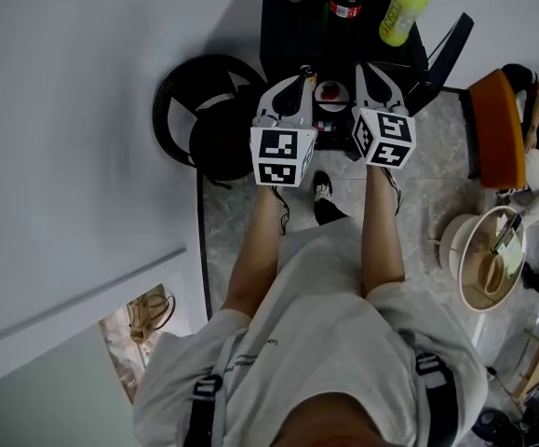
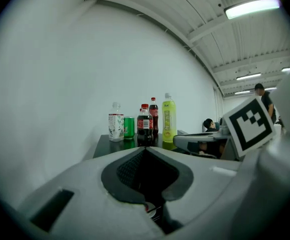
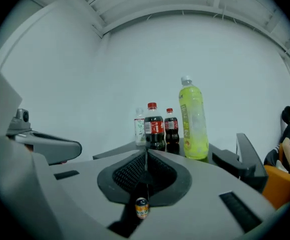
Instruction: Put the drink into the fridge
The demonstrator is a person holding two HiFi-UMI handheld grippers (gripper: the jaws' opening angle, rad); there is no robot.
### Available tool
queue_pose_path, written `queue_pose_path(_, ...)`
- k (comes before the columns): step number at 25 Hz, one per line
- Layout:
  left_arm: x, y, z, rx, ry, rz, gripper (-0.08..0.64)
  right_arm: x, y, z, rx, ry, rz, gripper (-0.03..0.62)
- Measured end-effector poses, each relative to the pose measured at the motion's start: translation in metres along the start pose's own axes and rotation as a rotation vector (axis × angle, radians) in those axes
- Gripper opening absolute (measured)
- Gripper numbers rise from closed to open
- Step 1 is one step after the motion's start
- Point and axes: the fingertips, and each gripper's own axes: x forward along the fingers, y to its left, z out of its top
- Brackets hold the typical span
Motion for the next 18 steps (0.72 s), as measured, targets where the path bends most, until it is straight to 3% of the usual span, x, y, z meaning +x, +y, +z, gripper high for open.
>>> queue_pose_path(4,0.032,0.018,0.017,0.011,-0.020,0.004,0.009,0.043,-0.003,0.022,-0.013,-0.007,0.038,0.018)
queue_pose_path(7,0.052,0.026,0.032,0.001,-0.053,0.008,0.009,0.071,0.000,0.039,-0.024,-0.011,0.085,0.156)
queue_pose_path(12,0.076,0.032,0.049,0.026,-0.080,0.018,0.009,0.102,-0.007,0.057,-0.055,0.004,0.083,0.274)
queue_pose_path(18,0.100,0.048,0.065,0.044,-0.099,0.040,0.009,0.139,-0.013,0.053,-0.102,0.119,0.089,0.328)
